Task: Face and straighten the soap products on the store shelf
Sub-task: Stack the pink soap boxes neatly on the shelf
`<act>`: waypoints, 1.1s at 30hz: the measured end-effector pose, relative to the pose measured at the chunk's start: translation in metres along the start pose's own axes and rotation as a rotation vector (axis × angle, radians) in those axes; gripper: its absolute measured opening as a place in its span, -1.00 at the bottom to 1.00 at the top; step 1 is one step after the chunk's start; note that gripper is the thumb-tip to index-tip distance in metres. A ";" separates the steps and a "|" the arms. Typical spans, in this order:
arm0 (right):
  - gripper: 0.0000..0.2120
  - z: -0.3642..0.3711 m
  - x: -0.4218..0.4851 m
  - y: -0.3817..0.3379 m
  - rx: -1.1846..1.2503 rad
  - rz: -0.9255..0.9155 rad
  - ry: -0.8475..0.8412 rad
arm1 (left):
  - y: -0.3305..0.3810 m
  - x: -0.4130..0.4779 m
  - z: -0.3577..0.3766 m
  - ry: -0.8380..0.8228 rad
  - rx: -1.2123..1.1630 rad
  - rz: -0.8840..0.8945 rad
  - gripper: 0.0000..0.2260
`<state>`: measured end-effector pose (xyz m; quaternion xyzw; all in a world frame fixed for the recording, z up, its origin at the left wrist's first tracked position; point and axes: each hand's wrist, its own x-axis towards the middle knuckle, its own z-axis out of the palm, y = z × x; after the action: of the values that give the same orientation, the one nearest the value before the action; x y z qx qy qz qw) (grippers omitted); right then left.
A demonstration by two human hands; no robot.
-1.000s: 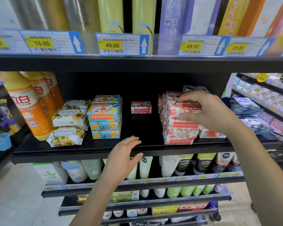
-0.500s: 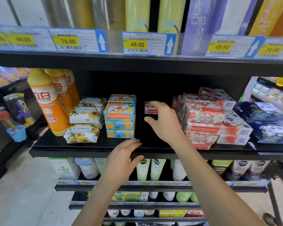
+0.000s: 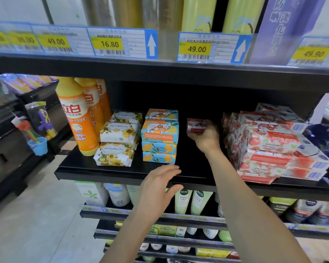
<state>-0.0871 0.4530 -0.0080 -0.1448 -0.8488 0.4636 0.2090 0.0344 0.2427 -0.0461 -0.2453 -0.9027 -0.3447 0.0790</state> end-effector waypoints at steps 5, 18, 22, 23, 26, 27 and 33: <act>-0.22 0.010 0.024 0.031 0.036 0.040 0.049 | 0.000 -0.001 0.001 0.005 -0.012 0.004 -0.58; -0.62 -0.012 0.001 0.009 0.012 0.075 0.034 | 0.002 -0.002 0.001 0.024 -0.002 0.014 -0.59; -0.71 -0.018 -0.017 0.003 0.000 0.046 0.073 | 0.003 -0.002 0.001 0.034 0.003 0.019 -0.59; -0.71 -0.019 -0.022 0.003 -0.008 0.038 0.077 | 0.003 -0.002 0.002 0.037 0.006 0.023 -0.59; -0.50 -0.019 -0.040 0.003 -0.014 0.025 0.118 | 0.002 -0.001 0.004 0.049 0.025 0.036 -0.59; -0.43 -0.019 -0.047 0.005 -0.009 0.018 0.127 | 0.002 0.000 0.004 0.053 0.031 0.038 -0.59; -0.46 -0.030 -0.106 -0.003 0.020 -0.041 0.143 | 0.003 -0.001 0.006 0.085 0.030 0.063 -0.62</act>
<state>0.0198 0.4261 -0.0143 -0.1579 -0.8297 0.4562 0.2801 0.0372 0.2480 -0.0497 -0.2574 -0.8955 -0.3384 0.1316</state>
